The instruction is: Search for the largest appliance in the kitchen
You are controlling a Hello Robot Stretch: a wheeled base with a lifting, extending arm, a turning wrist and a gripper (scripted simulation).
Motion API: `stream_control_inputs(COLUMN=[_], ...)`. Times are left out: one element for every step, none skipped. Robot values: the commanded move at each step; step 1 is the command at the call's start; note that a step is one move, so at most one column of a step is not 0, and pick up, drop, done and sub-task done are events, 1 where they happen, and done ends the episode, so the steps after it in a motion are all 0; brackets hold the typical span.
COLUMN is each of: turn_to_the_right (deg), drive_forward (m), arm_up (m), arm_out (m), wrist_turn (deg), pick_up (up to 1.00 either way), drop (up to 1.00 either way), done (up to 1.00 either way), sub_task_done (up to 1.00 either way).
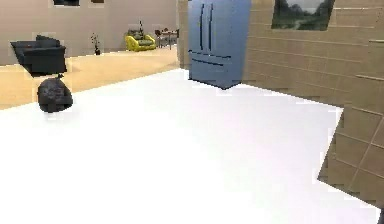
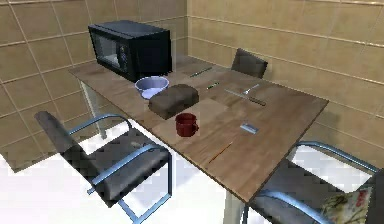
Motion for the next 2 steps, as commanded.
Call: stream_control_inputs(turn_to_the_right=[0.0,45.0], drive_forward=[0.15,0.00], arm_up=[0.00,0.00], arm_out=[0.00,0.00], wrist_turn=[0.0,0.0], pick_up=[0.00,0.00], drop=[0.00,0.00], done=[0.00,0.00], sub_task_done=[0.00,0.00])
